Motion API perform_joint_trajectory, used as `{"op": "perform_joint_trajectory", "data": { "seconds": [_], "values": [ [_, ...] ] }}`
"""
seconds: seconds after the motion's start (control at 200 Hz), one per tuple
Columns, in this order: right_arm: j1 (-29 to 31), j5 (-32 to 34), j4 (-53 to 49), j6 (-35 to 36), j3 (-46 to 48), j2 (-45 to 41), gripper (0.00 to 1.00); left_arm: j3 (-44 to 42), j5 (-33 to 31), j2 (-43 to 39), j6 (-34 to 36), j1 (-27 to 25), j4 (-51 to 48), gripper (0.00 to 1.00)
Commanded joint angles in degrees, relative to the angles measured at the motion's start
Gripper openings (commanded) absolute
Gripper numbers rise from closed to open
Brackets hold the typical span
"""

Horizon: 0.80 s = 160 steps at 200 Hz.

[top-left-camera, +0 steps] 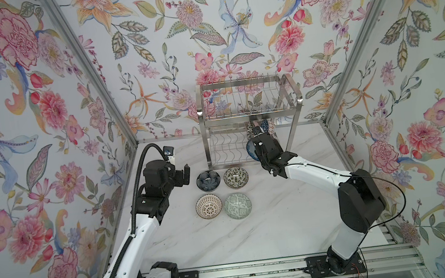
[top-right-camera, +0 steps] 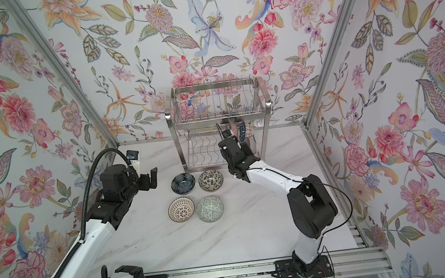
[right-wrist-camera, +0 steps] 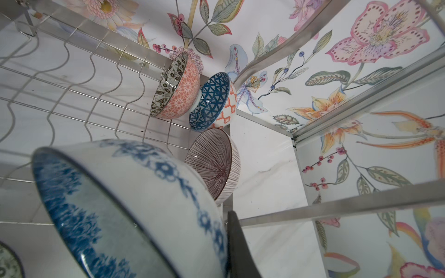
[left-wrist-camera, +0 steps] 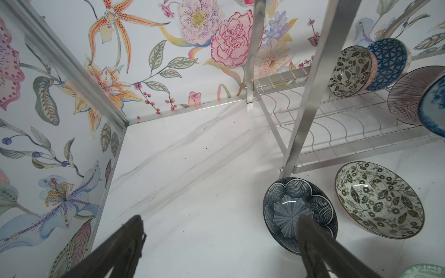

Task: Load the bowls into the dish rack
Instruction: 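Carry the blue floral bowl with the right gripper into the upper rack tier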

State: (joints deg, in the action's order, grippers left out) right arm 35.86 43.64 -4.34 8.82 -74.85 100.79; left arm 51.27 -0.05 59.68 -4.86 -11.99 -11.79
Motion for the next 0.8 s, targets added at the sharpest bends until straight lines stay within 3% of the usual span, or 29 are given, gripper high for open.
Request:
{"op": "perform_joint_trajectory", "data": {
  "seconds": [0.0, 0.796],
  "values": [
    [0.6, 7.3, 7.5, 6.8, -3.1, 1.8, 0.00, -1.3, 2.5, -0.3, 0.8, 0.6, 1.0, 0.99],
    [0.0, 14.4, 20.0, 25.4, -13.8, 19.1, 0.00, -2.3, 4.2, -2.9, -0.1, 0.9, 1.5, 0.99]
  ]
}}
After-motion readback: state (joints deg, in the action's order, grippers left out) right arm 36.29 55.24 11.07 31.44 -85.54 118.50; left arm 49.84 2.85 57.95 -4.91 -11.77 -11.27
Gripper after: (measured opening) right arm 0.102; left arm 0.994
